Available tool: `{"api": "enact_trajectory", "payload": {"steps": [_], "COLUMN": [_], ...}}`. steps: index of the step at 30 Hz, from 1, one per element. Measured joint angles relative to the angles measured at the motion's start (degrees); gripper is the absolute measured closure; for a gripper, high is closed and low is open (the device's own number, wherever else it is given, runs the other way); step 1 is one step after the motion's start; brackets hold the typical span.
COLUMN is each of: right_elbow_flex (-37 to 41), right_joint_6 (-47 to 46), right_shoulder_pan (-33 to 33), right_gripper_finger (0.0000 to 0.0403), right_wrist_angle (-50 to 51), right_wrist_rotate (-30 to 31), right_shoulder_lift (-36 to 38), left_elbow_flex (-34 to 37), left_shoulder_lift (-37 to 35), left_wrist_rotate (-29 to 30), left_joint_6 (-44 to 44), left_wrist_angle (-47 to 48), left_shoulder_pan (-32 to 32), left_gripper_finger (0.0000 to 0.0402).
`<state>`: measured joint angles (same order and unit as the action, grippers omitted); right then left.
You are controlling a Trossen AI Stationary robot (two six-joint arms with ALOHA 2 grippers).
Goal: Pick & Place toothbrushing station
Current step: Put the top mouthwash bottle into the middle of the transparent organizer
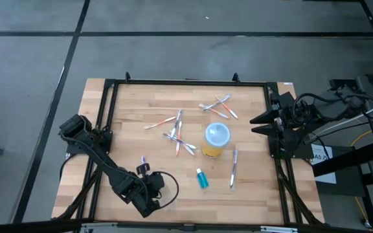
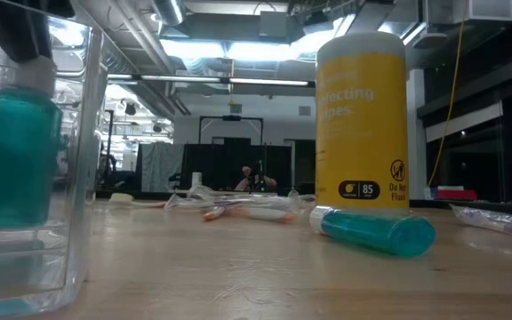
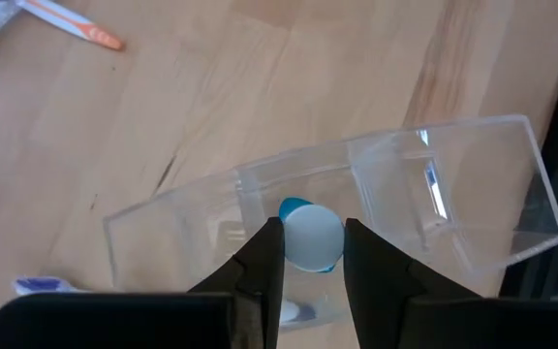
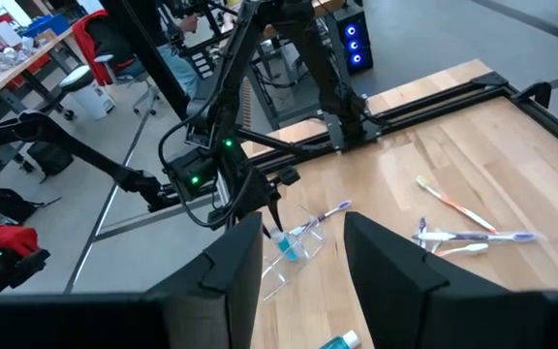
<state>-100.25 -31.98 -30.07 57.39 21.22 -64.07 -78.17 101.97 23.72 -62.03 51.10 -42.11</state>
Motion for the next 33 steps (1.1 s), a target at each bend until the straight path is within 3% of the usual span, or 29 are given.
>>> {"api": "enact_trajectory", "payload": {"steps": [22, 33], "right_elbow_flex": [0.0, 0.0], "right_joint_6": [-0.6, -0.6], "right_shoulder_pan": [-3.6, -3.6], "right_gripper_finger": [0.0252, 0.0252], "right_wrist_angle": [-0.6, -0.8], "right_wrist_rotate": [2.6, 2.6], "right_shoulder_lift": [0.0, 0.0], "left_elbow_flex": [1.1, 1.1], "left_shoulder_lift": [0.0, 0.0], "left_wrist_rotate": [1.2, 1.8], "left_joint_6": [-3.9, -4.0], "left_wrist_angle": [1.0, 1.1], "left_shoulder_pan": [-0.2, -0.6], "left_gripper_finger": [0.0322, 0.0295]}}
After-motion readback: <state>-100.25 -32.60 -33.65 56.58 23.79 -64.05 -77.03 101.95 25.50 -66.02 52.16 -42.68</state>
